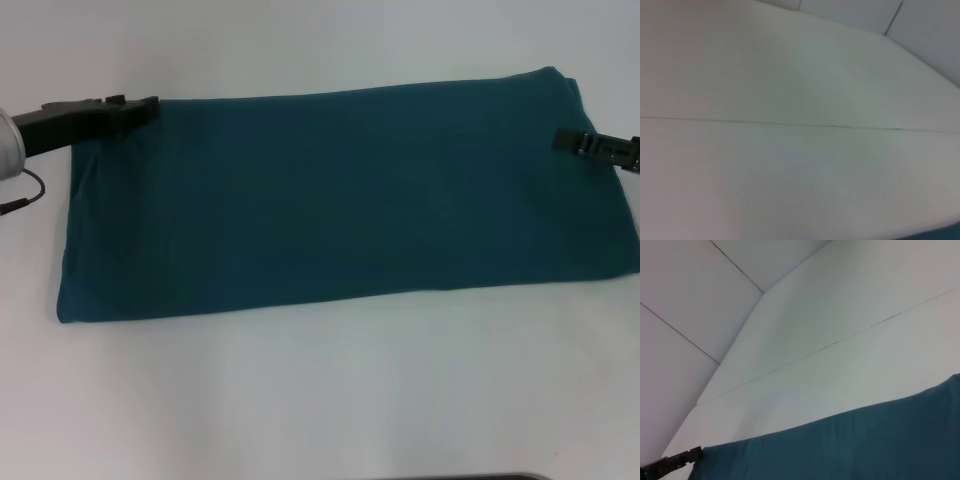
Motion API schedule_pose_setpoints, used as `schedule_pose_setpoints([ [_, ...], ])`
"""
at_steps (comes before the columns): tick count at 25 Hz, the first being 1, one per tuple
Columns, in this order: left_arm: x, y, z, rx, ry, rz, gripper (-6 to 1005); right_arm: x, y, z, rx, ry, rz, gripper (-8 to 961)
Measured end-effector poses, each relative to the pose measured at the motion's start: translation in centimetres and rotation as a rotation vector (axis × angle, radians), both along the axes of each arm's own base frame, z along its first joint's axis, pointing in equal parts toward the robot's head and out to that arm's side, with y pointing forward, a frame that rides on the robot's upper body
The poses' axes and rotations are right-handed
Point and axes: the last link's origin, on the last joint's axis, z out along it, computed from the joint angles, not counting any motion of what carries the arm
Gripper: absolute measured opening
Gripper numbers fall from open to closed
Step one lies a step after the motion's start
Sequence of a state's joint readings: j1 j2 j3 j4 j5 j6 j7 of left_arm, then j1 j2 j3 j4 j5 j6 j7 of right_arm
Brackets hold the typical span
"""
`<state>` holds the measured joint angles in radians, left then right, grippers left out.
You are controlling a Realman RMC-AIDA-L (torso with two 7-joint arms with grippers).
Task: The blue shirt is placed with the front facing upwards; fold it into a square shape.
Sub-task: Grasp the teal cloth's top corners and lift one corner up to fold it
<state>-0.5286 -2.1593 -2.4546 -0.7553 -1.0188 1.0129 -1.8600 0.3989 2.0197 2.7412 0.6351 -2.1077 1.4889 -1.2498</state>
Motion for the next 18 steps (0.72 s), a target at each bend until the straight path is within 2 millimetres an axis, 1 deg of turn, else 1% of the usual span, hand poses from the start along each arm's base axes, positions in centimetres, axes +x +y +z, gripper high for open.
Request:
schedule_pose_setpoints([
  [7,-1.0,0.0,-0.5,0.010,0.048,0.032,523,0.0,-0.1,-0.1,-0.005,0.009,-0.007,716],
  [18,-1.4,-0.4,-1.1,0.000,0.051,0.044,523,-0.2,0.0,-0.3,-0.007,0.013,-0.003,716],
])
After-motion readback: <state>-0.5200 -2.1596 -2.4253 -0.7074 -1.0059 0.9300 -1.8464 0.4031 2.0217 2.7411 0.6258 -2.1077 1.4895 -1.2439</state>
